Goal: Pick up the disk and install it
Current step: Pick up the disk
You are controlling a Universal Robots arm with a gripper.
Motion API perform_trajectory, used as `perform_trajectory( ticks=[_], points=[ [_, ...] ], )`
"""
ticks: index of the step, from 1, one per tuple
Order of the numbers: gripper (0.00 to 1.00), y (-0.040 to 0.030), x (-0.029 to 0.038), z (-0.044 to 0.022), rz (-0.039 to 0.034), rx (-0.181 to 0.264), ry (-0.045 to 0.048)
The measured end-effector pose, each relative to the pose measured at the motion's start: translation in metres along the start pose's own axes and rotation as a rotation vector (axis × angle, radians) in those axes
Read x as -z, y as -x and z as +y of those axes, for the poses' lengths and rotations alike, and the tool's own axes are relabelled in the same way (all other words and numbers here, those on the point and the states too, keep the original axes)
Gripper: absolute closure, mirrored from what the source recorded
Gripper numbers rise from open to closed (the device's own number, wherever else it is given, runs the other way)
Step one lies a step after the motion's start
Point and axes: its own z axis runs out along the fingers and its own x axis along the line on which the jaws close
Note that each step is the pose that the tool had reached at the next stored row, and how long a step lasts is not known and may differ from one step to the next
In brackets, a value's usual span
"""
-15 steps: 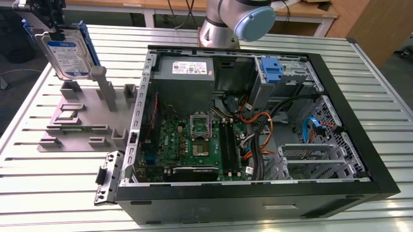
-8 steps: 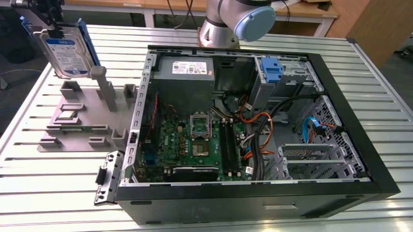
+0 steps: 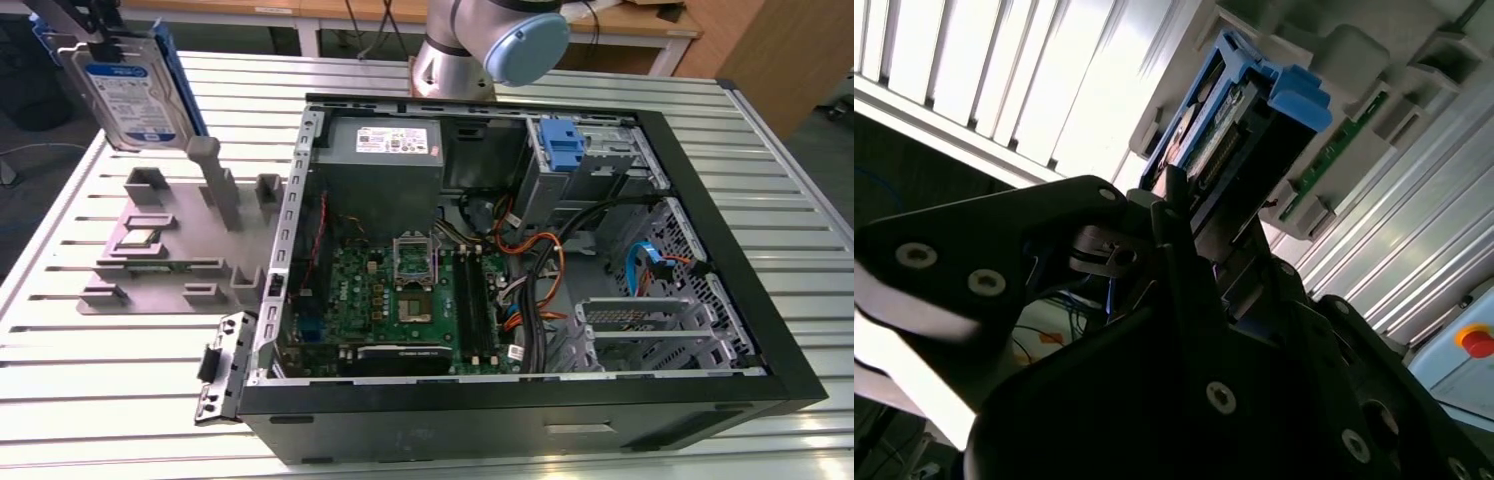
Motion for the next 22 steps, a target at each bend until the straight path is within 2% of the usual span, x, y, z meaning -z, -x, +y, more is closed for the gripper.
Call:
perform_trajectory(
  ticks=[14, 22],
  points=[
    [0.65, 0.0009, 0.0284, 0.0013, -0.0018, 0.0, 0.0],
    [0.65, 0.0013, 0.0411, 0.0019, -0.0018, 0.0, -0.0002]
  ],
)
